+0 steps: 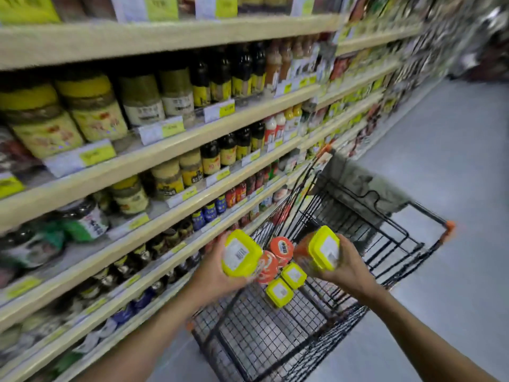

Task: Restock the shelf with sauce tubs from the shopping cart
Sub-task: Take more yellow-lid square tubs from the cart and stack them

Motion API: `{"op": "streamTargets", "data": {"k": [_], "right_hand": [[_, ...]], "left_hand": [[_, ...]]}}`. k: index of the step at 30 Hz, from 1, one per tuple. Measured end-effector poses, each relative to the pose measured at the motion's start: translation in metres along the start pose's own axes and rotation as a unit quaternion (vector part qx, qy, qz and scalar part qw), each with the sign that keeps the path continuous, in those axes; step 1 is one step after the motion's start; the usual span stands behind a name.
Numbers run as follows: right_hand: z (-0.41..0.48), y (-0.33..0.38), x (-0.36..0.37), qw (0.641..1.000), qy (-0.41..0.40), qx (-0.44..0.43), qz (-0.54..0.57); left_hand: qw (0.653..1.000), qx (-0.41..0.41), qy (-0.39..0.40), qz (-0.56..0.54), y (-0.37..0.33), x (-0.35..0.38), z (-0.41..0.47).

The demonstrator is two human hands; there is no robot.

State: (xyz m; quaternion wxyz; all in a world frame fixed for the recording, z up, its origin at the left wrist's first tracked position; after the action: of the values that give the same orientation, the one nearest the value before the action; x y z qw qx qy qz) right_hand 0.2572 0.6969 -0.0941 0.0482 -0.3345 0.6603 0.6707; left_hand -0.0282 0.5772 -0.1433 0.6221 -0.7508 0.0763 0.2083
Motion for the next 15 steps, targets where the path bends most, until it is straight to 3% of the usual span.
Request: {"op": "streamTargets", "data": {"k": [7,15], "right_hand": [[-0.031,0.084,-0.018,0.996,-0.001,-0.035,0.081],[-0.062,0.173,-0.014,0.974,0.071,-0.116,0.181]], "left_hand": [[0.985,0.029,-0.06,-0.159,-0.062,-0.08,-0.053],[0.941,0.049,-0.171,-0.287,-0.107,-0.13,-0.144]]}}
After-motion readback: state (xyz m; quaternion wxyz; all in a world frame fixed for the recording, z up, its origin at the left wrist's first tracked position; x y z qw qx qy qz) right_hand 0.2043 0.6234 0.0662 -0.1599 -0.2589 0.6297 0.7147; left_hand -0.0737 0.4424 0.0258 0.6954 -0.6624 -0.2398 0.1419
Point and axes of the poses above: each hand's wrist, its own z-axis towards the middle knuckle, its own x-axis out of the palm, y = z × x, the point moved 10 cm from there along z, towards the middle knuckle, and after that the axes turned 1 degree about -y, right-handed, at the moved point
